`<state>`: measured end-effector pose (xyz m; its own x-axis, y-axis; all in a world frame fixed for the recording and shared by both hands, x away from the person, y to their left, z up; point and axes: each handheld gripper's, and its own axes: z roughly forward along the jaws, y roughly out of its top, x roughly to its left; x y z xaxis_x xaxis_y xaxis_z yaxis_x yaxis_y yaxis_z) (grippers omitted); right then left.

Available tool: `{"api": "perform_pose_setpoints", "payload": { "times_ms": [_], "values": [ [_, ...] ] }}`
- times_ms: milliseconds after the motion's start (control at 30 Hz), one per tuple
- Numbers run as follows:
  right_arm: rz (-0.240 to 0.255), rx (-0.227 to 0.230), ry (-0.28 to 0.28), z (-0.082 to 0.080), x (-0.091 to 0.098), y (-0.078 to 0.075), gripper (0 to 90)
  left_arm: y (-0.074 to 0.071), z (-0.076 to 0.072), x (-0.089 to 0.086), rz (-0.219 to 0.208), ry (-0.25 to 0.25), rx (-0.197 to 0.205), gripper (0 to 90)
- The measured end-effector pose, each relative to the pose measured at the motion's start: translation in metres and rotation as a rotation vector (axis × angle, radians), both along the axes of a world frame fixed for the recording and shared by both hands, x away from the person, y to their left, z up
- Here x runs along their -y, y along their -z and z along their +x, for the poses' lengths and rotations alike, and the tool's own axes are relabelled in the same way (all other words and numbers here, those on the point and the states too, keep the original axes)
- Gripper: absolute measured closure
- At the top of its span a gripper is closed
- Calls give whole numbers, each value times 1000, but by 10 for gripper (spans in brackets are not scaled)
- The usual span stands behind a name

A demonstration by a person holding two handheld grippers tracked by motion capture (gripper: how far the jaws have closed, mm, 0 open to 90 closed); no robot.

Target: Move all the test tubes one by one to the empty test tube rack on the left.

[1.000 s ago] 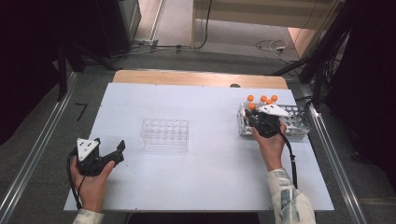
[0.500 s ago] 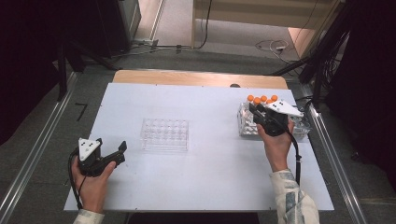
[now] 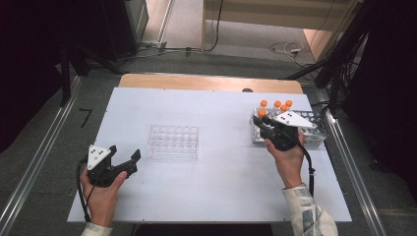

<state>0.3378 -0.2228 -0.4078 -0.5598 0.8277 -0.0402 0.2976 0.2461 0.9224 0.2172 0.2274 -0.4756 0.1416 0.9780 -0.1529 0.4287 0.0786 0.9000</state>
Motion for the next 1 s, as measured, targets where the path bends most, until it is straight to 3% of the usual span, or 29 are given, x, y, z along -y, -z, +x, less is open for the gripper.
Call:
{"api": "perform_pose_setpoints", "payload": {
  "times_ms": [400,767,1000],
  "values": [
    [-28,-40,-95,-12,-26,15,717,-16,2,35,3,109,11,169],
    [-67,-51,-180,-24,-52,27,717,-33,23,89,22,234,22,185],
    [-89,-61,-214,-29,-64,35,718,-37,30,111,29,280,26,197]
  ]
}}
